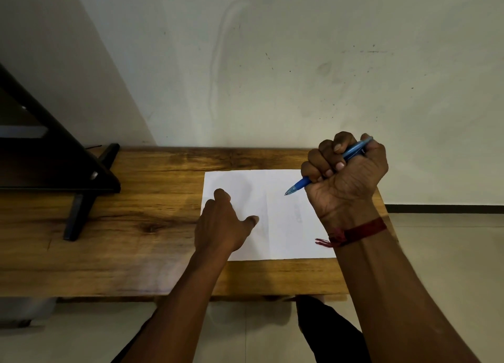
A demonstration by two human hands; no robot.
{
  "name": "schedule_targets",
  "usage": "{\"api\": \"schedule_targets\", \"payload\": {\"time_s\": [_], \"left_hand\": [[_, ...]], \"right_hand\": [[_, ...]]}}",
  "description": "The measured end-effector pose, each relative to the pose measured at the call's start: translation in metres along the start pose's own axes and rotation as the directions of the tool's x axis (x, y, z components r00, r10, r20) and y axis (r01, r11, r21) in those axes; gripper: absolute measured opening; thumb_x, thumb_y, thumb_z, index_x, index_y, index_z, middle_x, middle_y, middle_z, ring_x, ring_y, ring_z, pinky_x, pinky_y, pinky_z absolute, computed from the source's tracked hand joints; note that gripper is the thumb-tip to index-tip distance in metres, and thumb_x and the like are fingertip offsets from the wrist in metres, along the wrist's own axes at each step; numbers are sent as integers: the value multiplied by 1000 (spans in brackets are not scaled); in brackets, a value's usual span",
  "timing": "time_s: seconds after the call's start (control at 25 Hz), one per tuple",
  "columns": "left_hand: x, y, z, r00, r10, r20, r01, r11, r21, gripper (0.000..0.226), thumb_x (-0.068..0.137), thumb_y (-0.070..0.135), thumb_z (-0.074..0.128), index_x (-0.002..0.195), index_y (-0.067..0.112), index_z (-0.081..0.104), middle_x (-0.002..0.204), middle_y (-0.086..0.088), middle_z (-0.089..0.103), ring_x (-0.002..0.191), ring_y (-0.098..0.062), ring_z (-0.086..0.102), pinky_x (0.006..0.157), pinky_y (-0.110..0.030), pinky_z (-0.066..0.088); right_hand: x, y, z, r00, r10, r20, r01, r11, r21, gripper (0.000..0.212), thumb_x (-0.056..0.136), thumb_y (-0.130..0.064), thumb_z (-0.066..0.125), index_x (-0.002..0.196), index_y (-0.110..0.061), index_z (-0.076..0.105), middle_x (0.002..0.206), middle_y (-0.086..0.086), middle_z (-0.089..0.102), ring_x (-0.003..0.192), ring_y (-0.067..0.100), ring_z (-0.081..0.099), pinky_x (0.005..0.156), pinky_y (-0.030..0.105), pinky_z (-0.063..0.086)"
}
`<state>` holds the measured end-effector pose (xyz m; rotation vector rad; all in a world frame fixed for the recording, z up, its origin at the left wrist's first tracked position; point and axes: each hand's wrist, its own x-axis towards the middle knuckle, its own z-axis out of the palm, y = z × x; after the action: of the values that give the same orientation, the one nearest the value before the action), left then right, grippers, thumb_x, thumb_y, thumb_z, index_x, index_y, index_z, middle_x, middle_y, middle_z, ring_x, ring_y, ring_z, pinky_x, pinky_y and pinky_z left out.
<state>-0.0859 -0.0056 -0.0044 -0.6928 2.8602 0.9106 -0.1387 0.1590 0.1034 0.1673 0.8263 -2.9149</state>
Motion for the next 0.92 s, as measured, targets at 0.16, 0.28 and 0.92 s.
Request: {"api": "schedule_targets", "payload": {"time_s": [0.16, 0.28, 0.92], "left_hand": [[0, -3, 2, 1000, 7, -29, -7, 1000, -8, 75, 67, 55, 76, 123, 19, 42, 122, -4, 57, 107, -24, 59, 74, -30, 47], [3, -3, 4, 999, 10, -39, -11, 1000, -16, 72, 67, 55, 76, 121, 19, 43, 120, -4, 58, 106, -24, 59, 76, -32, 49], [3, -12, -1, 999, 13, -39, -14, 1000, -23, 66, 69, 52, 76, 116, 19, 45, 113, -4, 59, 84, -10, 42, 64, -26, 38]], "right_hand": [[0, 1, 1, 1000, 17, 25, -17, 1000, -3, 56, 89, -53, 30, 54, -11, 41, 37, -4, 28, 35, 9, 20, 44, 17, 16], [1, 2, -2, 1000, 2, 12, -2, 1000, -6, 51, 90, -44, 28, 52, -11, 41, 37, -4, 29, 35, 9, 21, 45, 17, 15], [-1, 1, -3, 1000, 12, 17, -12, 1000, -13, 52, 89, -50, 28, 56, -11, 39, 37, -4, 27, 36, 9, 19, 43, 17, 17]]}}
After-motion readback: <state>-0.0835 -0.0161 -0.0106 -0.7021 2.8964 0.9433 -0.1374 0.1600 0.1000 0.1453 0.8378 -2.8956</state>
